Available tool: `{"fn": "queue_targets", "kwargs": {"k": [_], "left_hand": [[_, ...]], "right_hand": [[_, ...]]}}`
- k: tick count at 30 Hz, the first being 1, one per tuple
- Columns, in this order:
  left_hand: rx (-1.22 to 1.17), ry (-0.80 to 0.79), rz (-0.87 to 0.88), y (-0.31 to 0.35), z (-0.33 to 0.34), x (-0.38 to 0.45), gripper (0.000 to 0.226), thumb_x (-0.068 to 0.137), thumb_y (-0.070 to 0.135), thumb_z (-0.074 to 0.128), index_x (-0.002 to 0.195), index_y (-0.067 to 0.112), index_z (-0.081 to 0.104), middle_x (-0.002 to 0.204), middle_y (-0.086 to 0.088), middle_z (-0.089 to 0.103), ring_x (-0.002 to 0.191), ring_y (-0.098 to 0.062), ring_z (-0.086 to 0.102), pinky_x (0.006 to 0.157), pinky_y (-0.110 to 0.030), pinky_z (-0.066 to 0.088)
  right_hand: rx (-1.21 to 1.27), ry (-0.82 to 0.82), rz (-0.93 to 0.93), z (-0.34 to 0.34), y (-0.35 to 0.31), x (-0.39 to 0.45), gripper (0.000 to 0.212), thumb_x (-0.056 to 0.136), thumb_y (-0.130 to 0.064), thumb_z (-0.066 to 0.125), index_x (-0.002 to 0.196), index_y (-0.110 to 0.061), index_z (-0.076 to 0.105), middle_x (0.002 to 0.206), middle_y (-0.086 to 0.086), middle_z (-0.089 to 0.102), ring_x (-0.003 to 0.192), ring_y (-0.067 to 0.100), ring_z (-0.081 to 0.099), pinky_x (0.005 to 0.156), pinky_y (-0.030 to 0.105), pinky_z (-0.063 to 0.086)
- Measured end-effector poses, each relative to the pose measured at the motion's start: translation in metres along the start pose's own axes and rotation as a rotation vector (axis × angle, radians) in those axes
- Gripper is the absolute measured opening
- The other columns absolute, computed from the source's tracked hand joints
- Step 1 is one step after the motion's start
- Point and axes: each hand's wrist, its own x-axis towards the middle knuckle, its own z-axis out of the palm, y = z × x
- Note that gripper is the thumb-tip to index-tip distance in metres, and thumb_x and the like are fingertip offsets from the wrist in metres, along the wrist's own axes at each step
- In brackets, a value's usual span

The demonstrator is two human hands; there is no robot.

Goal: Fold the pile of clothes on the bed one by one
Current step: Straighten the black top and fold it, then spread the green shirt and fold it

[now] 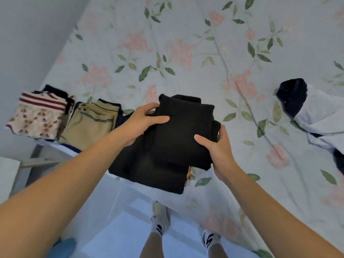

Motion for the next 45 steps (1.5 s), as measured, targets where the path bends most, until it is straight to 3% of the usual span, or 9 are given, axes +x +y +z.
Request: {"fn": "queue_targets", "kwargs": {"k": [4, 7, 10, 13, 17, 23, 29, 35, 45], "left_hand": [[0.072, 0.079, -0.022, -0.043, -0.055, -0.03, 0.035, 0.088, 0.025, 0.08, 0.121, 0.033, 0.069, 0.118, 0.005, 0.074, 0.109, -0.018, 0.071, 0.098, -0.038, 0.056], [0.653, 0.237, 0.005, -0.095, -0.076, -0.024, 0.056, 0.091, 0.038, 0.076, 0.14, 0.03, 0.052, 0.138, 0.001, 0.055, 0.126, -0.02, 0.055, 0.105, -0.04, 0.05], [1.125, 0.471, 0.3, -0.133, -0.07, -0.02, 0.072, 0.099, 0.041, 0.06, 0.161, 0.022, 0.027, 0.161, -0.013, 0.03, 0.146, -0.032, 0.033, 0.115, -0.048, 0.041], [1.242, 0.253, 0.533, -0.167, -0.045, -0.02, 0.062, 0.108, 0.048, 0.037, 0.164, 0.025, 0.023, 0.172, -0.004, 0.017, 0.16, -0.025, 0.011, 0.128, -0.046, 0.02], [1.355, 0.183, 0.4, -0.2, -0.035, -0.003, 0.065, 0.107, 0.058, 0.016, 0.165, 0.03, 0.016, 0.174, -0.004, 0.009, 0.161, -0.026, 0.001, 0.126, -0.054, 0.019], [1.327, 0.171, 0.552, -0.156, 0.005, 0.014, 0.067, 0.105, 0.055, 0.022, 0.165, 0.025, 0.02, 0.173, -0.005, 0.014, 0.161, -0.025, 0.004, 0.128, -0.053, 0.013], [1.232, 0.042, 0.646, -0.089, 0.125, 0.059, 0.068, 0.106, 0.061, 0.013, 0.166, 0.029, 0.012, 0.174, 0.003, 0.008, 0.161, -0.018, 0.0, 0.129, -0.047, 0.011], [1.183, -0.04, 0.721, -0.048, 0.267, 0.111, 0.069, 0.104, 0.063, 0.01, 0.165, 0.034, -0.001, 0.173, 0.008, -0.005, 0.159, -0.013, -0.011, 0.13, -0.04, -0.002], [1.142, -0.242, 0.9, 0.027, 0.525, 0.148, 0.073, 0.102, 0.063, 0.017, 0.166, 0.027, 0.013, 0.173, 0.0, 0.013, 0.16, -0.022, 0.007, 0.129, -0.04, 0.011]], "right_hand": [[-0.112, -0.014, -0.008, 0.058, 0.046, -0.025, 0.066, 0.082, -0.021, 0.087, 0.133, -0.036, 0.047, 0.125, -0.014, 0.064, 0.111, 0.011, 0.068, 0.095, 0.042, 0.06], [-0.378, 0.02, -0.054, 0.083, 0.088, -0.024, 0.08, 0.086, -0.021, 0.083, 0.147, -0.035, 0.033, 0.141, -0.013, 0.049, 0.134, 0.014, 0.052, 0.111, 0.042, 0.049], [-0.949, 0.116, -0.447, 0.087, 0.108, -0.022, 0.085, 0.092, -0.019, 0.071, 0.162, -0.022, 0.023, 0.164, 0.002, 0.024, 0.153, 0.022, 0.024, 0.126, 0.044, 0.028], [-1.252, -0.044, -0.751, 0.085, 0.126, -0.019, 0.069, 0.102, -0.021, 0.055, 0.165, -0.018, 0.025, 0.172, 0.003, 0.02, 0.16, 0.021, 0.013, 0.13, 0.043, 0.015], [-1.445, -0.122, -0.639, 0.082, 0.158, 0.005, 0.063, 0.108, -0.036, 0.036, 0.167, -0.021, 0.018, 0.175, -0.003, 0.007, 0.162, 0.016, -0.002, 0.129, 0.05, 0.018], [-1.271, -0.024, -0.696, 0.055, 0.13, 0.006, 0.061, 0.108, -0.034, 0.04, 0.165, -0.02, 0.023, 0.174, -0.003, 0.013, 0.161, 0.011, -0.003, 0.132, 0.043, 0.005], [-1.192, 0.163, -0.545, -0.077, 0.083, 0.028, 0.063, 0.109, -0.037, 0.035, 0.167, -0.023, 0.014, 0.175, -0.007, 0.003, 0.16, 0.007, -0.009, 0.131, 0.043, 0.004], [-1.192, 0.367, -0.488, -0.249, 0.027, 0.056, 0.07, 0.102, -0.029, 0.045, 0.166, -0.019, 0.018, 0.174, -0.002, 0.011, 0.161, 0.013, 0.0, 0.131, 0.045, 0.008], [-1.275, 0.723, -0.371, -0.505, -0.064, 0.041, 0.075, 0.098, -0.024, 0.054, 0.165, -0.013, 0.022, 0.174, 0.005, 0.013, 0.162, 0.024, 0.005, 0.13, 0.049, 0.011]]}}
